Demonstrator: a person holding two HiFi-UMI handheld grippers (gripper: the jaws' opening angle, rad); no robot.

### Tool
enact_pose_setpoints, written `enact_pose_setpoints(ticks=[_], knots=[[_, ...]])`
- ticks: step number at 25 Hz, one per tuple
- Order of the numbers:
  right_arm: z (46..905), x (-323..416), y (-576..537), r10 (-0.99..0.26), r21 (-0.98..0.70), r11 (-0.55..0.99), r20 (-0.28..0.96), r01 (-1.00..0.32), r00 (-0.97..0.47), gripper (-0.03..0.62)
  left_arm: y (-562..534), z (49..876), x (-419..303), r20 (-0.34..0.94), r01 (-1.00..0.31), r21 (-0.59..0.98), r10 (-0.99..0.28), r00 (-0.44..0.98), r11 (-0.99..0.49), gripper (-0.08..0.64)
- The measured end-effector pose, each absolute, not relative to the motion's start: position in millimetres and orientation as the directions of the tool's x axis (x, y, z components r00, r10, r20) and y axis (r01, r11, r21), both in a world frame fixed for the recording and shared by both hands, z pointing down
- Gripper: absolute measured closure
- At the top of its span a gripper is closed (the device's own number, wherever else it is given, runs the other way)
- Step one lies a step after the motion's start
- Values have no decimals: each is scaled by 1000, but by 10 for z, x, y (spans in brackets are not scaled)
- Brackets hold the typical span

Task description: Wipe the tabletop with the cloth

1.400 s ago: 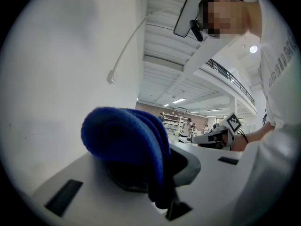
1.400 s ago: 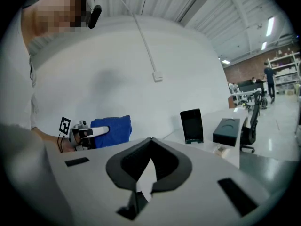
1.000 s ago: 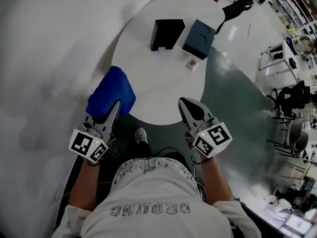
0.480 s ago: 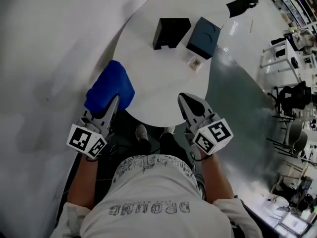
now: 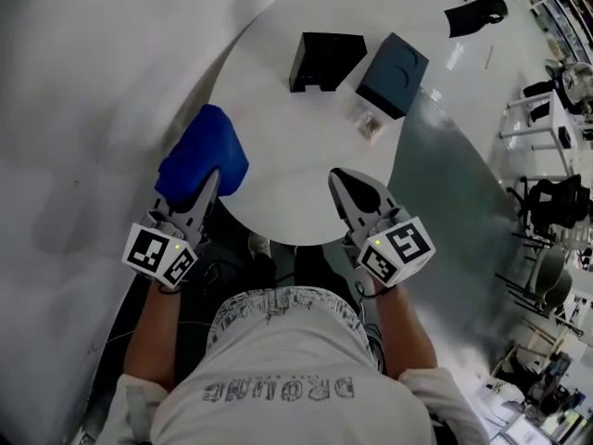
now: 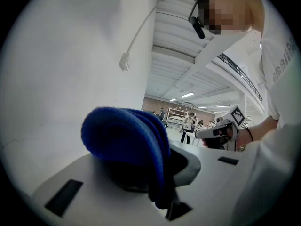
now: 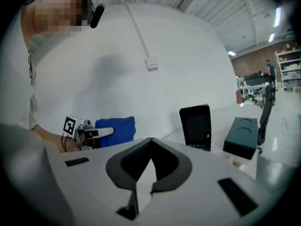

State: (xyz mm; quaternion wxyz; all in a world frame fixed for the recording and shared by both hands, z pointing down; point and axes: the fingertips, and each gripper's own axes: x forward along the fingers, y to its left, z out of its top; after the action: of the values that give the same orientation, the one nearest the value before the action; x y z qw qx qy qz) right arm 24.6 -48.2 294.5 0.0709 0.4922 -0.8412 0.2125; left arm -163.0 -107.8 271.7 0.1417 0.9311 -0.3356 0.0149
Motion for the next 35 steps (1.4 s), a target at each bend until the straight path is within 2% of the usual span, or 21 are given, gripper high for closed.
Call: enact_pose_setpoints(ticks=[18,35], knots=[[3555,689,-984,-672,-357,523,385,-773,-633,584,-1712,3597,-1268,269,-755,234,-706,656,-612,488],[4165,545,-1109,-601,-399,514,463,-759,-651,584,-2187,4293,-1591,386,-783,99,-702,599,-614,488]])
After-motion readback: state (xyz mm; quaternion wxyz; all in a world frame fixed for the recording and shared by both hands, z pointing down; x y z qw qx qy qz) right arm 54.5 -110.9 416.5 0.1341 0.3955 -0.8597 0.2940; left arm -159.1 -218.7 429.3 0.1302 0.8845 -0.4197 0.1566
